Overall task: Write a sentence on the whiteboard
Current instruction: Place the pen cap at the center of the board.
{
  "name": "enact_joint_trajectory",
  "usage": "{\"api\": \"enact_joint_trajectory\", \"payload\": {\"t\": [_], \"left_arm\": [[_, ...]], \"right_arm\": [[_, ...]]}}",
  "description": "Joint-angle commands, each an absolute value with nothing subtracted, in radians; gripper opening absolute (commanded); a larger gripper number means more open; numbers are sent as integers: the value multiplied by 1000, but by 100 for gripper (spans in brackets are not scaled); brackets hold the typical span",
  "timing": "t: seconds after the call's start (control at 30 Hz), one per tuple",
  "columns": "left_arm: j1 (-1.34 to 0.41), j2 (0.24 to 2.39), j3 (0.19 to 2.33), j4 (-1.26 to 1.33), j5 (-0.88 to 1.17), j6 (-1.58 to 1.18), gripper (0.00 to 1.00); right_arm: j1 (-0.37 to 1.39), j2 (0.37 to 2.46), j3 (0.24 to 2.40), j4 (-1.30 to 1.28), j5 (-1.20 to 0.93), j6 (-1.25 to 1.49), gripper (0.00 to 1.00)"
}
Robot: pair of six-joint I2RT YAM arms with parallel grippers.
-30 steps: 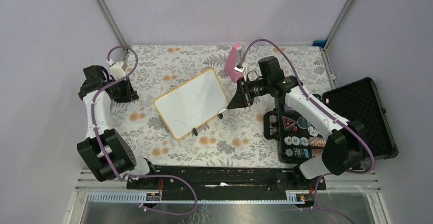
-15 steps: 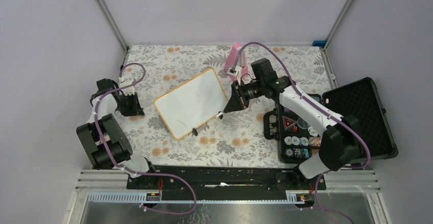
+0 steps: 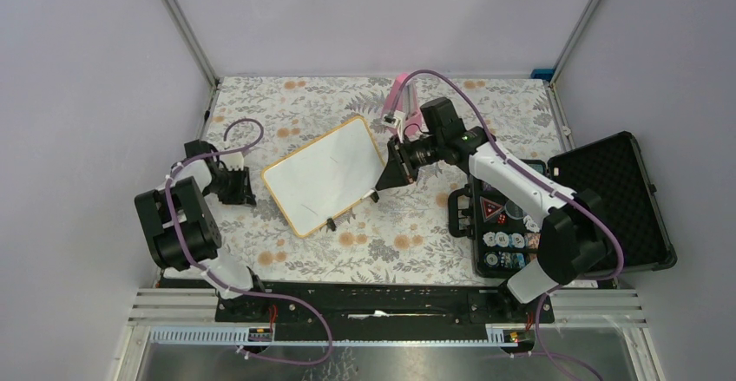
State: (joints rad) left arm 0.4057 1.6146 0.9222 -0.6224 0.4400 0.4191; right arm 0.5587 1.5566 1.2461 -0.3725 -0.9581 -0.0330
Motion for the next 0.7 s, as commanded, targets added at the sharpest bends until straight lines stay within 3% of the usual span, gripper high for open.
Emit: {"api": "enact_joint_trajectory", "payload": {"t": [0.0, 0.37, 0.67], "left_arm": [[399, 1641, 917, -566, 411, 431, 26], [396, 1600, 953, -643, 456, 435, 48], [423, 1444, 1152, -852, 607, 449, 70]], "right_arm": [[570, 1568, 1296, -349, -950, -58, 0], [570, 1591, 1320, -338, -950, -94, 0], [570, 1610, 1352, -338, -948, -145, 0]]}}
